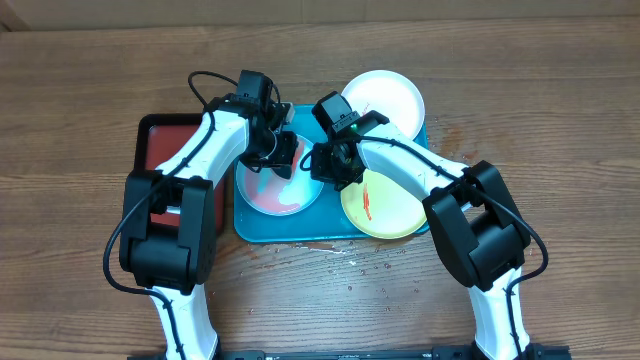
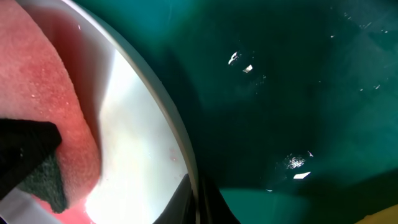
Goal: Clean dirty plates on tray and stack at the side
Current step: 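Scrub the light blue plate with the sponge while right gripper holds it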
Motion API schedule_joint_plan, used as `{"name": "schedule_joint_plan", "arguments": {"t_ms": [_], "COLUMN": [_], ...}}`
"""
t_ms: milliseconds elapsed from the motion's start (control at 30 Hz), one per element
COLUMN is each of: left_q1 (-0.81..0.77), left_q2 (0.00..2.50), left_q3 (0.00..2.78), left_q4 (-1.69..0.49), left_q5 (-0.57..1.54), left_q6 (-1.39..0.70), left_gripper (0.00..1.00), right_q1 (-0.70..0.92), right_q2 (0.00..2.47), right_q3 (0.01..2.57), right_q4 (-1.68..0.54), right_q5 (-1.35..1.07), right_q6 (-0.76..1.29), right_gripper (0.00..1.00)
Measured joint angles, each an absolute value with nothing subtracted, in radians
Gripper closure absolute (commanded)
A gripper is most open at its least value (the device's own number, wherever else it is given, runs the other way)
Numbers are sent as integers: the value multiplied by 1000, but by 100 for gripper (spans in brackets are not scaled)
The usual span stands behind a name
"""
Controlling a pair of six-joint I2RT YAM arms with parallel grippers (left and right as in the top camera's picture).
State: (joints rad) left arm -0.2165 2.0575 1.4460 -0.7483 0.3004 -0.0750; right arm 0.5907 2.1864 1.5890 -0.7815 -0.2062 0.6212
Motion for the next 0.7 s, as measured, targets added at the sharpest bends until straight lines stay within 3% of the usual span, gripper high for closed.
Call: {"name": "schedule_joint_plan", "arguments": {"t_ms": [400, 700], "left_q1": [-216, -216], "left_q2": [2057, 2057], "left_q3": [1446, 1454], "left_q4": [-743, -884], "left_q5": [27, 133], "left_q6": [-268, -340], "left_gripper": [96, 96], "right_q1": [591, 598], "right_q2": [2186, 2186], "right_q3": [1589, 1589], "right_q4": [-782, -786], "right_q5": [-208, -210], "right_q6": [621, 617], "right_gripper": [96, 96]}}
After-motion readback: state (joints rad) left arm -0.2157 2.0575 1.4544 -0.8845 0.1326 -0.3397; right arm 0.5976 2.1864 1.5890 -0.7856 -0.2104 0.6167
